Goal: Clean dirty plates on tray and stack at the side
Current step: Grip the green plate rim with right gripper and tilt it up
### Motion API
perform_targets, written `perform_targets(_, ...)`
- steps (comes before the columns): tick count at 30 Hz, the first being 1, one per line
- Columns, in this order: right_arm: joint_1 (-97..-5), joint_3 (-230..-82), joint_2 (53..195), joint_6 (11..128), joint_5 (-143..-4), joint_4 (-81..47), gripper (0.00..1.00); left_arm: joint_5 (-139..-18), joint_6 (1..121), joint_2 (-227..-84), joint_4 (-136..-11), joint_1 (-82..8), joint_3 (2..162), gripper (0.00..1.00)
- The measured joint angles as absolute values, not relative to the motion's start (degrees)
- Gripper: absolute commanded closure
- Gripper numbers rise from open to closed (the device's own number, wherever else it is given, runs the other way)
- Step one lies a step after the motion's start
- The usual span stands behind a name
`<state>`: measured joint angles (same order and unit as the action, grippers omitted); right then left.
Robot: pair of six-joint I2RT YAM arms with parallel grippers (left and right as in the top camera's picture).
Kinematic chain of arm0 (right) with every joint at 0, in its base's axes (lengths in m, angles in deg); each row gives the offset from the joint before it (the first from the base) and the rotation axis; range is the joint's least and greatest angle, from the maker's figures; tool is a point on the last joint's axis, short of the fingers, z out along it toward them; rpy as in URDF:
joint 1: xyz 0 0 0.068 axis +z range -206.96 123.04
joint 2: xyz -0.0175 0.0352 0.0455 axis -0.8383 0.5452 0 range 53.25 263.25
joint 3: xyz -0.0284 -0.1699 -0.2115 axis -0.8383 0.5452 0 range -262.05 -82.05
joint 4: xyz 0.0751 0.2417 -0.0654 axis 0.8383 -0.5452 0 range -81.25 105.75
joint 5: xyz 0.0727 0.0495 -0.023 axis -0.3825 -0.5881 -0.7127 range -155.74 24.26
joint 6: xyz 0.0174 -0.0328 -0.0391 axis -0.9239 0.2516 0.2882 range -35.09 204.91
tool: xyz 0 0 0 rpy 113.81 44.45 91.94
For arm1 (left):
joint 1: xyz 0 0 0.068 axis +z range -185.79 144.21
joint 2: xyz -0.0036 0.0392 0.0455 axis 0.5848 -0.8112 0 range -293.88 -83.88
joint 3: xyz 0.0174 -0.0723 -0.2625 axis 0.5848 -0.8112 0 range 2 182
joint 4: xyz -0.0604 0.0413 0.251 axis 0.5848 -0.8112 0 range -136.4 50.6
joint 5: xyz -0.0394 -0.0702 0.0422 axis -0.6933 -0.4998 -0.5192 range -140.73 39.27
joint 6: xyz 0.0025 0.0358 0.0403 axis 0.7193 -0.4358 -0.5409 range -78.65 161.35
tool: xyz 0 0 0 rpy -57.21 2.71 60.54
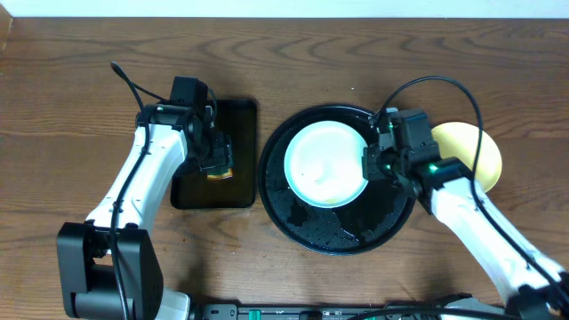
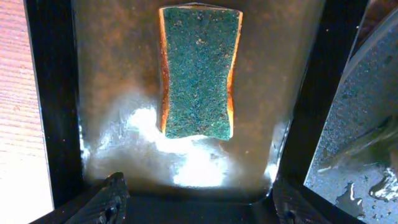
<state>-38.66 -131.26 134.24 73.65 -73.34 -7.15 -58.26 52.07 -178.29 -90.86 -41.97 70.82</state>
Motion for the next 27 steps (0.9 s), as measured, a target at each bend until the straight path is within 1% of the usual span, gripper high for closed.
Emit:
perform_targets(6,-38.66,-131.26,129.76,79.92,-68.77,-7.34,0.99,-58.26,52.07,-178.29,-90.86,-41.97,70.82,0.24)
perform_targets(10,-38.61,-131.26,126.96,84.9,-62.28,-7.54,0.99,-58.26,52.07,-178.29,-90.84,-41.97,70.82,0.24)
perform_targets(13,-37.5,-131.26,125.61,87.02,-54.78,-7.8,0.99,-58.26,52.07,-178.29,-90.86,-41.97,70.82,0.24)
perform_targets(21,-26.11,-131.26,125.06,92.16,-31.37,-5.07,0.99,-58.26,52.07,-178.29,-90.86,-41.97,70.82,0.24)
perform_targets(27,-17.76,-131.26,125.02,96.01,-22.17,-1.4,0.99,-58.26,52.07,-178.29,-90.84,-41.97,70.82,0.24)
